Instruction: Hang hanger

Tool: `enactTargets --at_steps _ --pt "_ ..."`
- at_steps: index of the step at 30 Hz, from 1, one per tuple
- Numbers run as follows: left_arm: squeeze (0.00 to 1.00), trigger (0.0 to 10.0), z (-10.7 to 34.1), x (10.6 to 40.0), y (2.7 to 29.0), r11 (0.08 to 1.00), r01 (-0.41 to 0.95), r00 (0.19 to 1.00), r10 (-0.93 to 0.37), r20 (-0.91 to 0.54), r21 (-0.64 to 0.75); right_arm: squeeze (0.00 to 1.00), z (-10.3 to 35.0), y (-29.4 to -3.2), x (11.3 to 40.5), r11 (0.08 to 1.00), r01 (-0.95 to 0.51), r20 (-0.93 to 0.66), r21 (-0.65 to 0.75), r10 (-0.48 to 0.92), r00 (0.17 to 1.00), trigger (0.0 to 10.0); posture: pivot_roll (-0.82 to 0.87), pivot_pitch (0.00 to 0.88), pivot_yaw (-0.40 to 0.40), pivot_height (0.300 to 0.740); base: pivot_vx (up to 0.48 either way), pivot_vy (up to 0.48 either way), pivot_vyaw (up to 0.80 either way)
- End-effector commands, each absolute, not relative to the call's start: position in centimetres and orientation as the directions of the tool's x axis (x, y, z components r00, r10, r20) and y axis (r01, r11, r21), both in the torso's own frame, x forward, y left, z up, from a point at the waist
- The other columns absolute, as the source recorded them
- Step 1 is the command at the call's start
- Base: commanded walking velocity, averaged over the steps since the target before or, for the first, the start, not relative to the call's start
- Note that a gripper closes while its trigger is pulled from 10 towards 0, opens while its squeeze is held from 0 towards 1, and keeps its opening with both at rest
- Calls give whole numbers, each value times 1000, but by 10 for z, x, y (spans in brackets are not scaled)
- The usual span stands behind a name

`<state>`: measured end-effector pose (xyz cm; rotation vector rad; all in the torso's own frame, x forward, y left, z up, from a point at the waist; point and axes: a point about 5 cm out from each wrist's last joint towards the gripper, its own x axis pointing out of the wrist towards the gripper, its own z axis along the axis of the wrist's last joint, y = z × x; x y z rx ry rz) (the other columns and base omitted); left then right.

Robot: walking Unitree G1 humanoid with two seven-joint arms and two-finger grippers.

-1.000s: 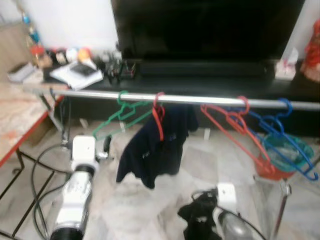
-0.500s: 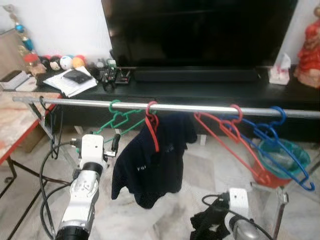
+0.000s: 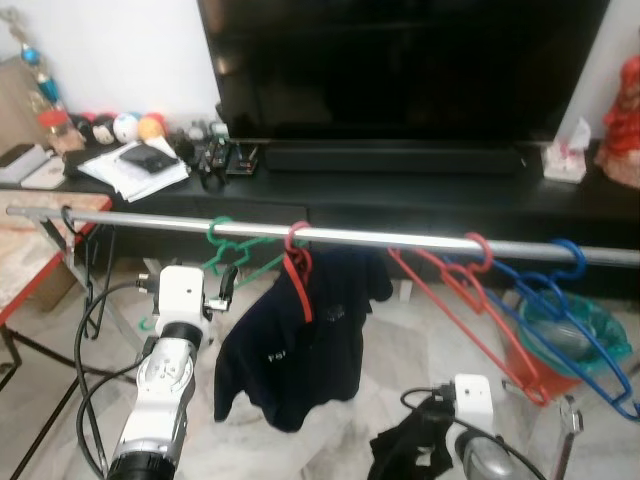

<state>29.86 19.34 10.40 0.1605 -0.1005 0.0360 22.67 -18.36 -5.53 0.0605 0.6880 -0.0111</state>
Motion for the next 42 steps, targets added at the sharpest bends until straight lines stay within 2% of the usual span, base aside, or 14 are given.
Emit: enactTargets --at_steps 1,8,13,19,27,36,42 --pt "0 10000 105 299 197 987 -57 994 42 99 149 0 -52 -181 232 999 16 -622 52 20 783 10000 7 0 50 740 281 0 0" --pt "0 10000 96 300 205 991 -26 1000 25 10 128 0 -53 -181 231 998 10 -627 55 27 779 10000 7 0 51 740 0 0 0" --pt "0 10000 89 303 230 988 -70 993 83 -88 140 0 -53 -180 231 998 8 -626 57 29 779 10000 8 0 53 740 0 0 0" --pt "0 10000 92 311 248 985 -47 989 69 -131 168 0 -52 -180 232 998 3 -622 59 34 783 10000 7 0 55 740 0 0 0" --pt "0 10000 95 330 269 994 7 975 18 -223 108 0 -50 -179 234 998 0 -613 63 38 789 10000 2 0 53 740 0 0 0" --pt "0 10000 82 329 277 999 10 952 6 -307 50 0 -49 -179 235 998 -3 -609 67 43 792 10000 -2 0 48 740 0 0 0" --pt "0 10000 74 326 274 998 60 940 -64 -334 -24 0 -49 -180 236 998 -6 -605 70 47 795 10000 -1 0 44 740 0 0 0"
